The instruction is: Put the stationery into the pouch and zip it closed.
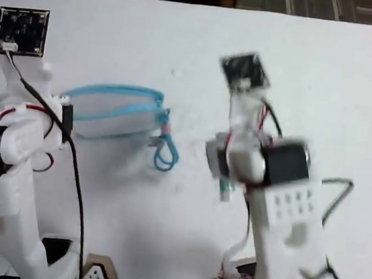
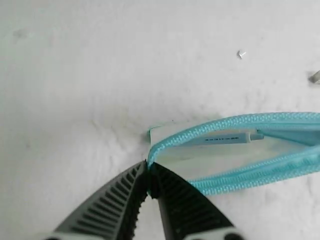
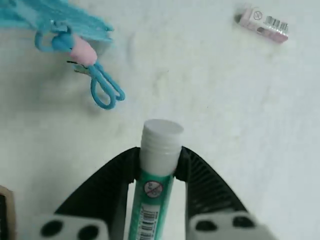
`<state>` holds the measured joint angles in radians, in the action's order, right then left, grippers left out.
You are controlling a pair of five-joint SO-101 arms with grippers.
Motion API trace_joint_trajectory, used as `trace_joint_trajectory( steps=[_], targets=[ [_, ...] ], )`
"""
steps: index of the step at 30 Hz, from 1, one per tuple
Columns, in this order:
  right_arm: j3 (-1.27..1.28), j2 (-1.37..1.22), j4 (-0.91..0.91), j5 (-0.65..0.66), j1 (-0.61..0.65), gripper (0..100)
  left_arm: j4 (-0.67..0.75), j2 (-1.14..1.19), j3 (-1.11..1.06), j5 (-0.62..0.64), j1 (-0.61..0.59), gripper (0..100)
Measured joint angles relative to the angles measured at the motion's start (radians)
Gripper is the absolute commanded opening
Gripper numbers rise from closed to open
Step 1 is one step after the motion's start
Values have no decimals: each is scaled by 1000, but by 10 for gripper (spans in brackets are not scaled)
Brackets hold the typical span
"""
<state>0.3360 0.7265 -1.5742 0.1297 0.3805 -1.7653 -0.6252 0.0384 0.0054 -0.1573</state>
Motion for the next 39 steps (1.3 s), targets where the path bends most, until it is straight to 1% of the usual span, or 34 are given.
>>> trace_joint_trajectory(
  steps=[3,6,8,13,17,21,27,30,35,37,39],
  targets=[
    [195,212,264,29,23,17,0,0,-2,0,0,22],
    [313,397,568,37,107,17,0,0,-2,0,0,22],
    [342,459,756,37,160,17,0,0,-2,0,0,22],
    [350,413,1146,34,264,17,0,0,-2,0,0,22],
    [350,288,1361,-35,310,16,0,0,-2,0,0,22],
    [350,160,1465,-68,361,16,0,0,-2,0,0,22],
    [376,46,1517,-77,400,16,0,0,-2,0,0,22],
    [410,17,1554,-77,410,16,0,0,-2,0,0,22],
    [477,-20,1565,-77,410,18,0,0,-2,0,0,22],
    [499,-38,1567,-77,411,52,0,0,-2,0,0,22],
    [502,-48,1567,-77,411,154,0,0,-2,0,0,22]
  ],
)
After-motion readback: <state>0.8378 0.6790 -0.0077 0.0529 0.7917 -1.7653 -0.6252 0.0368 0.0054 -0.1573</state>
